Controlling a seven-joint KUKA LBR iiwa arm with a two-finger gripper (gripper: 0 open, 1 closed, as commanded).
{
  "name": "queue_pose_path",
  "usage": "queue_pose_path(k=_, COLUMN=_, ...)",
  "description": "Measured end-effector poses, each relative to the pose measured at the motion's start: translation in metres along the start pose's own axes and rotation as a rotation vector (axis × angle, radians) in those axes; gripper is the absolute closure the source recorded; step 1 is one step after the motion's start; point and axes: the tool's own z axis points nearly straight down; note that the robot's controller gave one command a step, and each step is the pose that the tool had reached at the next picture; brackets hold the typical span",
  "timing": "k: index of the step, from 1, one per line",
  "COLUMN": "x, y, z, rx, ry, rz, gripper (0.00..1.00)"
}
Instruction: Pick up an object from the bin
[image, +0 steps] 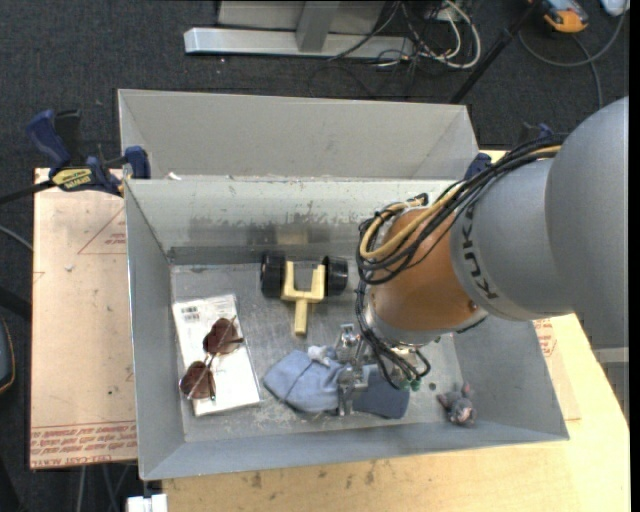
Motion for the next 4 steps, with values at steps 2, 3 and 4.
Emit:
queue_pose_path(k=2, x=0.002, y=0.001, z=-0.017, rx=-0.004, ry=0.005, rz=-0.001, gripper=1.0)
queue_pose_path(k=3, x=0.002, y=0.001, z=-0.036, rx=-0.004, ry=0.002, rz=-0.001, gripper=1.0)
queue_pose_path(k=4, x=0.0, y=0.001, z=-0.049, rx=-0.005, ry=-0.002, rz=-0.001, gripper=1.0)
